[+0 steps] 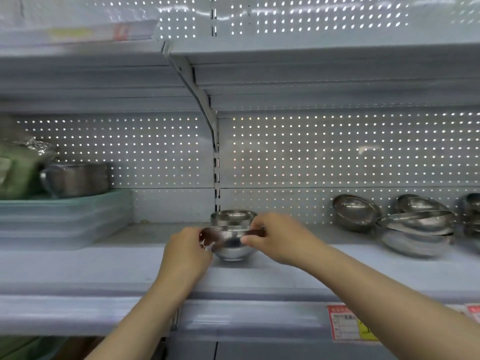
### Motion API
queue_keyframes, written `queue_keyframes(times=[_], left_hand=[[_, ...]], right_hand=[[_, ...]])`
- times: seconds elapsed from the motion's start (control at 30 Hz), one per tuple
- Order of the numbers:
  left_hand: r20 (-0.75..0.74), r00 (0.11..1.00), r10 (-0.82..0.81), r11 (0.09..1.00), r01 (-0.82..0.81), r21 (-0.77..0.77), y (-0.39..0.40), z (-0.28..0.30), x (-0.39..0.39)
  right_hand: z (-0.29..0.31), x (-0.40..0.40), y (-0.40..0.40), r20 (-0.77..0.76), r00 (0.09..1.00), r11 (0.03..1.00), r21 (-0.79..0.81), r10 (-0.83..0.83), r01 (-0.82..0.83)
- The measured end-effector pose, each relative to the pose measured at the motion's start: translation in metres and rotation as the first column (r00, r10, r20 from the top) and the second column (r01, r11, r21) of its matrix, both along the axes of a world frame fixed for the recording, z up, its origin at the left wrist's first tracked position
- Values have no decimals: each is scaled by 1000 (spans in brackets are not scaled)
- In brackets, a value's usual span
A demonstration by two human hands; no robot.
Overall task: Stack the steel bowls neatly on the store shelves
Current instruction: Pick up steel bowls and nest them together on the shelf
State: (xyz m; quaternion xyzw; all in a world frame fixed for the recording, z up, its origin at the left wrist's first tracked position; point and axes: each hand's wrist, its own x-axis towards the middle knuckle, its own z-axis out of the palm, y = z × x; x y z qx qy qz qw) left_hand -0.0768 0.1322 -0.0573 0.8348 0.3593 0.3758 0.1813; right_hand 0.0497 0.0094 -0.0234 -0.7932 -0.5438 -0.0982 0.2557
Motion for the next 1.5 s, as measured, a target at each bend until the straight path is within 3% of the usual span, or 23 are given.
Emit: queue_keyframes(times=[0.3, 0.4, 0.5, 0.6, 0.67, 0.77, 0.9, 1.0, 1.07, 1.23, 1.37, 1.5], left_hand=[[-117, 986, 118, 986, -102, 130, -5, 0, -15], [-34, 984, 173, 963, -162, 215, -16, 3, -29], [126, 992, -7, 978, -19, 208, -45, 18, -28], [145, 941, -305, 950, 290, 115, -82, 35, 4], [102, 877, -470, 882, 471, 22, -104, 42, 38], [-57, 822, -566, 824, 563, -62, -127, 48, 101], [-255, 789, -559, 826, 556, -90, -150, 58, 186], [-450, 767, -456, 867, 497, -32, -165, 57, 234], [-477, 769, -426, 883, 469, -33, -169, 51, 256], [-298, 794, -530, 844, 462, -271, -159, 27, 284], [-67, 777, -626, 711, 533, -458, -154, 15, 282], [61, 736, -675, 604, 597, -528, -154, 11, 280]], right_hand=[[-14, -15, -7, -64, 998, 1000, -21, 4, -5], [-3, -10, -29, -84, 996, 1000, -4, 14, -14], [21, 15, -71, -98, 995, 996, 80, -36, 43], [43, 55, -121, -111, 990, 976, 187, -92, 112], [50, 88, -153, -106, 983, 959, 228, -147, 168], [50, 138, -192, -130, 968, 945, 225, -213, 238], [46, 197, -224, -102, 962, 953, 146, -252, 265], [44, 230, -234, -40, 967, 968, -4, -251, 251], [45, 246, -238, -25, 972, 969, -96, -233, 229], [45, 270, -235, 37, 992, 969, -211, -120, 125], [40, 272, -232, 113, 994, 961, -272, -6, 37], [32, 270, -231, 145, 989, 974, -224, 40, -6]])
